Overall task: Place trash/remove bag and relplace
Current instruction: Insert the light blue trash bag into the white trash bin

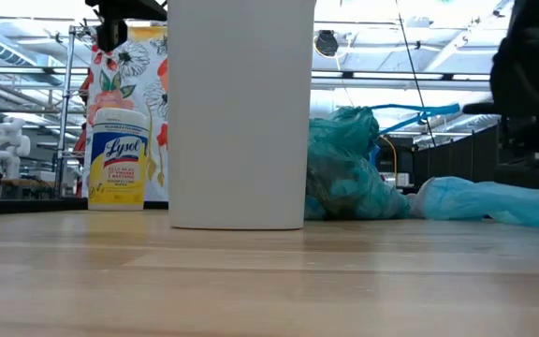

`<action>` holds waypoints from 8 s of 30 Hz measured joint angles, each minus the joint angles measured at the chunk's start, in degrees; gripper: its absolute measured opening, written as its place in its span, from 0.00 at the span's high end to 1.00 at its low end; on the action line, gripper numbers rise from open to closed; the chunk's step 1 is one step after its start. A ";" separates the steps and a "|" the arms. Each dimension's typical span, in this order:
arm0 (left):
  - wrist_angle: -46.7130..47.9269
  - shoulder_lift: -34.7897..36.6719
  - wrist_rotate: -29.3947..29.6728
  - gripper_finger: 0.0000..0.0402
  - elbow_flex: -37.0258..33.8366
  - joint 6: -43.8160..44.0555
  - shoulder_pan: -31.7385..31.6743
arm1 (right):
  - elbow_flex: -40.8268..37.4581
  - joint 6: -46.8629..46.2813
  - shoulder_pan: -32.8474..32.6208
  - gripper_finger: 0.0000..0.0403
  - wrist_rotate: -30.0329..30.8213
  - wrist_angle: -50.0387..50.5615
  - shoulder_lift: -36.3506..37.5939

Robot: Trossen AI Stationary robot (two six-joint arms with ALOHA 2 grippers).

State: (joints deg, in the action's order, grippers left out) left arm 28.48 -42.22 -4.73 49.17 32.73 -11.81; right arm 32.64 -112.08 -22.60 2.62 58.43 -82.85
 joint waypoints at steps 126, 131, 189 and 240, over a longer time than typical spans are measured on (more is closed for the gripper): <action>-44.37 -9.15 -7.17 0.50 0.00 34.18 -13.45 | 90.20 122.62 4.07 1.00 49.70 -34.79 -29.10; -48.84 -9.52 -7.21 0.50 0.00 34.35 -14.88 | 90.20 117.42 4.25 1.00 46.72 -31.21 -29.13; -35.69 -14.83 -24.02 0.55 0.09 39.95 -17.14 | 90.20 113.44 6.51 1.00 32.91 -30.05 -29.44; -65.10 -17.03 -37.35 1.00 25.09 41.88 -23.49 | 90.22 89.64 3.76 0.64 30.48 -11.13 -17.09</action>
State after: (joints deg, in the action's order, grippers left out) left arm -36.63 -59.25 -42.08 74.26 74.61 -35.30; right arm 122.86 -22.45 -18.84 33.11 47.30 -99.94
